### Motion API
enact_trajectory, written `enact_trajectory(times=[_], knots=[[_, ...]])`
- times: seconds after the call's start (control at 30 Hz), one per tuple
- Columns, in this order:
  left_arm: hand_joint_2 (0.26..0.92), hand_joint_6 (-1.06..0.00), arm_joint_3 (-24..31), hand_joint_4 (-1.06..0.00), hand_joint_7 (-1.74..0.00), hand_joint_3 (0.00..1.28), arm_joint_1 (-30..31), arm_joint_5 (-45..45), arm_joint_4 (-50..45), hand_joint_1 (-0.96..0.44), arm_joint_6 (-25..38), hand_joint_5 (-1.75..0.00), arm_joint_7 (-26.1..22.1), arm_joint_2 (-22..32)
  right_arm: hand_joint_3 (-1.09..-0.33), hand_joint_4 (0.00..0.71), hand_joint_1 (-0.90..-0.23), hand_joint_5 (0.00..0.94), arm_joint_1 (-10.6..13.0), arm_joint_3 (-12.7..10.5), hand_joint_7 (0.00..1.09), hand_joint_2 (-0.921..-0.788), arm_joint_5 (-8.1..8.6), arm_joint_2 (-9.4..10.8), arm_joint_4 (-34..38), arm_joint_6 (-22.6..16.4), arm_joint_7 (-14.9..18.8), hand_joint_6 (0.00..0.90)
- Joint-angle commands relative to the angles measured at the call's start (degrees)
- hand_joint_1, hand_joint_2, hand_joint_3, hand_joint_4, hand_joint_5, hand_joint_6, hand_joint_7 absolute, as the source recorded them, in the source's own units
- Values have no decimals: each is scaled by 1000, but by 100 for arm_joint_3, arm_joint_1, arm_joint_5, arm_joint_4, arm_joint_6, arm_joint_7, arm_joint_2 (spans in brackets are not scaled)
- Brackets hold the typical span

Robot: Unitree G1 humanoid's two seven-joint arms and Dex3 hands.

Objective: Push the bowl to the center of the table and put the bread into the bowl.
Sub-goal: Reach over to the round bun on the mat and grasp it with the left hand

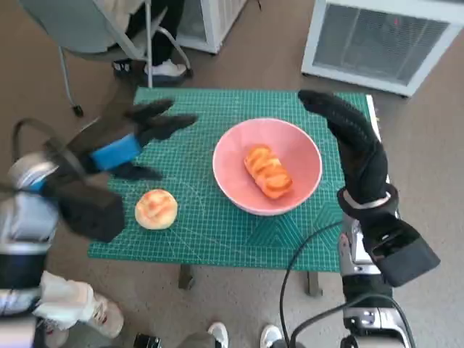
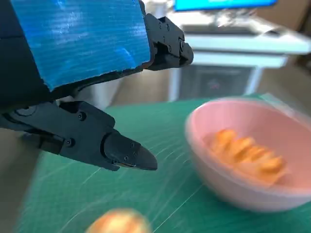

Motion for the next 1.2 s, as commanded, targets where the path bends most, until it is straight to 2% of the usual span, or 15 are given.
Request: enact_trajectory(times=[0.03, 0.5, 1.2], knots=[[861, -345, 35, -225, -55, 1, 299, 123, -229, -182, 63, -15, 103, 130, -805, 311, -595, 135, 37, 23, 771, -921, 62, 26, 110, 25, 52, -1], [857, -357, -152, -233, -30, 0, 767, 323, -556, -176, 685, -4, -45, 110, -829, 288, -585, 166, -69, 73, 761, -921, 88, 22, 233, 11, 158, -1], [851, -374, -948, -240, -17, 0, 537, 675, 433, -175, 701, -4, -146, -195, -833, 264, -584, 211, -93, 47, 760, -921, 232, -80, 240, 85, 360, -1]])
